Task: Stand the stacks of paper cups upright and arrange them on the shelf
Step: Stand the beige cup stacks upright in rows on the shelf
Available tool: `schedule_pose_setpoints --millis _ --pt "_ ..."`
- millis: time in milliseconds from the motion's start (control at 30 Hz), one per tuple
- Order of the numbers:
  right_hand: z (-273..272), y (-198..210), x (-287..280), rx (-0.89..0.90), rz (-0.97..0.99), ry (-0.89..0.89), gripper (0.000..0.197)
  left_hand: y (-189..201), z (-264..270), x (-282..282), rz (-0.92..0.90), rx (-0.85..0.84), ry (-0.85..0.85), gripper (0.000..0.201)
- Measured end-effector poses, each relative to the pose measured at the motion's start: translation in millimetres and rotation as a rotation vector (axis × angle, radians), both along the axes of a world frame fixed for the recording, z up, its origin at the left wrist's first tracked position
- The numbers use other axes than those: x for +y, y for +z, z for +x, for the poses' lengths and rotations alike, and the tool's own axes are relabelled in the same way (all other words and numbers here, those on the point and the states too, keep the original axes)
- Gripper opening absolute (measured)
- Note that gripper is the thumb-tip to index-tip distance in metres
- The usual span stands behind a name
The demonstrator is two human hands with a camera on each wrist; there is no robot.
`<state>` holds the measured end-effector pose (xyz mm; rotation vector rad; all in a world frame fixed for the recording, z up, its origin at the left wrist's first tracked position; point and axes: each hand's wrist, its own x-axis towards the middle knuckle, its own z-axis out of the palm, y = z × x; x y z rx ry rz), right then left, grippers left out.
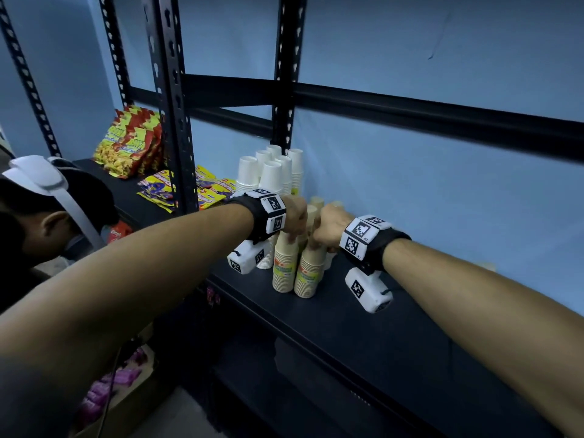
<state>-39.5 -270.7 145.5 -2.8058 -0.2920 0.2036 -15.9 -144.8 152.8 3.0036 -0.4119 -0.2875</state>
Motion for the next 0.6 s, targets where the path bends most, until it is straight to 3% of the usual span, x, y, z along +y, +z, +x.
schedule_pose_setpoints --millis 133,300,433,600 --pt "5.3 -3.6 1.4 -0.016 0.027 -0.016 0.016 -1.0 4.6 -0.3 -0.024 0.018 -0.007 0.027" --pt "8.1 0.8 -0.4 -0.059 0.046 -0.041 0.041 4.2 10.7 0.6 -0.046 0.029 -0.019 0.022" --pt "10.0 15.4 -11.3 -0.07 0.068 -0.038 0.019 20.1 15.7 -1.7 -0.059 0.0 -0.028 0.021" --pt "8.9 37.8 -41.0 -0.105 0.066 -0.101 0.021 46.7 23.3 -20.0 -0.09 -0.029 -0.069 0.026"
